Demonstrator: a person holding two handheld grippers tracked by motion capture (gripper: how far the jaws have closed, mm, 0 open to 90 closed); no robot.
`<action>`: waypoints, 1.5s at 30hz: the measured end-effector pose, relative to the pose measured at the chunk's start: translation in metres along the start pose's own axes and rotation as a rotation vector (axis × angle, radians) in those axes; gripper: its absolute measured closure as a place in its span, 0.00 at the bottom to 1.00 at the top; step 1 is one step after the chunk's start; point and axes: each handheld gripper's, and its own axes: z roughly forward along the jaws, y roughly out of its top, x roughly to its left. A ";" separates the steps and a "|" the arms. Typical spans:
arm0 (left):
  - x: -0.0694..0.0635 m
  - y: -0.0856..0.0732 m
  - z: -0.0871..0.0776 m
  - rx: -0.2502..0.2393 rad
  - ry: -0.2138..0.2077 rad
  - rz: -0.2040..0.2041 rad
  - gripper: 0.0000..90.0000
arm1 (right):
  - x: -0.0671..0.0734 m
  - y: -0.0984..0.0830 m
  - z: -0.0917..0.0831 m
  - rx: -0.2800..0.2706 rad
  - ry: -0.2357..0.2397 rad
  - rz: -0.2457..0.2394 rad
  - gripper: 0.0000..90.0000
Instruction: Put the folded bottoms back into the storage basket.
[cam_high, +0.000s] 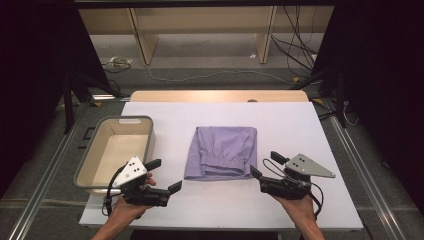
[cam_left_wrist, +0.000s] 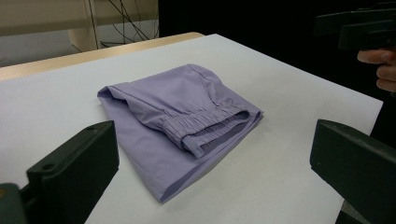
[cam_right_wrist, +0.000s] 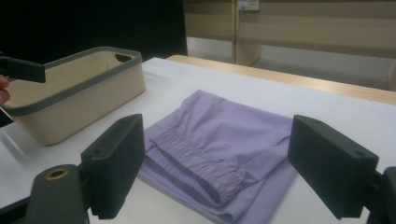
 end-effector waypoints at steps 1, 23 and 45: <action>0.000 0.000 0.000 0.001 0.000 0.002 0.01 | 0.000 0.000 0.000 0.000 -0.001 0.000 0.22; 0.000 0.001 0.004 0.011 -0.019 -0.045 0.01 | -0.003 0.001 0.001 0.001 -0.017 -0.014 0.22; 0.008 0.001 0.021 0.056 -0.052 -0.207 0.02 | -0.026 0.007 0.017 0.011 -0.066 -0.017 0.23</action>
